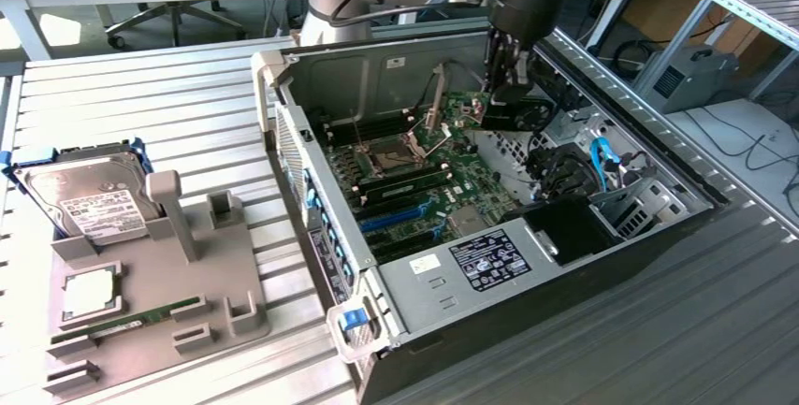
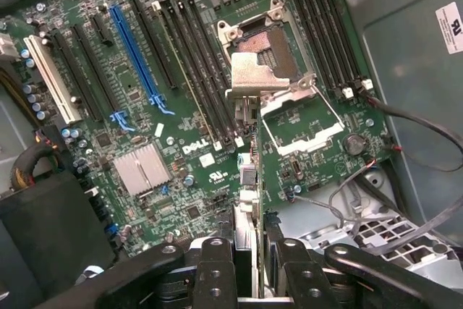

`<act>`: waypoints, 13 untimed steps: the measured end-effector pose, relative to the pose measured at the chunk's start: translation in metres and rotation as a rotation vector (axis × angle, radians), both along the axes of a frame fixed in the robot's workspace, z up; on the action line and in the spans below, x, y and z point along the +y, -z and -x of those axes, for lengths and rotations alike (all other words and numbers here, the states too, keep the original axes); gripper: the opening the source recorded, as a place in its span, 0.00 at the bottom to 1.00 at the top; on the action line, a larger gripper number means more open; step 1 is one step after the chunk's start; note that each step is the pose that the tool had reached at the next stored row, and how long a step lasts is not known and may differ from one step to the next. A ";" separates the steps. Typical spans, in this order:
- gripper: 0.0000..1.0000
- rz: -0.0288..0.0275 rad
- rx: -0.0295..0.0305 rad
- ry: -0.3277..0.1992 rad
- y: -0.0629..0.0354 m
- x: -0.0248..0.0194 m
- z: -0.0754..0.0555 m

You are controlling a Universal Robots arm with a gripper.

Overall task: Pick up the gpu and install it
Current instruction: 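Insert the gpu into the slot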

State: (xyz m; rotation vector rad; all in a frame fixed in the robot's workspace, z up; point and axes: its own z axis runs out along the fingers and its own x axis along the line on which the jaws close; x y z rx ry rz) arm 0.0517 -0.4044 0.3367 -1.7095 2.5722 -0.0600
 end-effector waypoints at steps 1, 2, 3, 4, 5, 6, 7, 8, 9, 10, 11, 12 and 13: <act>0.27 0.0001 0.0001 -0.004 0.0000 0.0000 0.000; 0.27 0.0002 0.0001 -0.008 0.0000 0.0000 0.000; 0.27 0.0003 0.0000 -0.013 0.0000 0.0000 0.000; 0.27 0.0003 0.0000 -0.018 0.0000 0.0000 0.000; 0.27 0.0002 0.0000 -0.042 0.0000 0.0000 0.000; 0.27 0.0002 0.0000 -0.080 0.0000 0.0000 0.000; 0.27 0.0003 0.0000 -0.097 0.0000 0.0000 0.000; 0.27 0.0003 0.0000 -0.136 0.0000 0.0000 0.000; 0.27 0.0003 0.0000 -0.191 0.0001 0.0000 0.000; 0.27 0.0002 0.0000 -0.232 0.0001 0.0000 0.000; 0.27 0.0003 0.0000 -0.259 0.0001 0.0000 0.000; 0.27 0.0002 0.0000 -0.269 0.0001 0.0000 0.000; 0.27 0.0003 0.0000 -0.278 0.0001 0.0000 0.000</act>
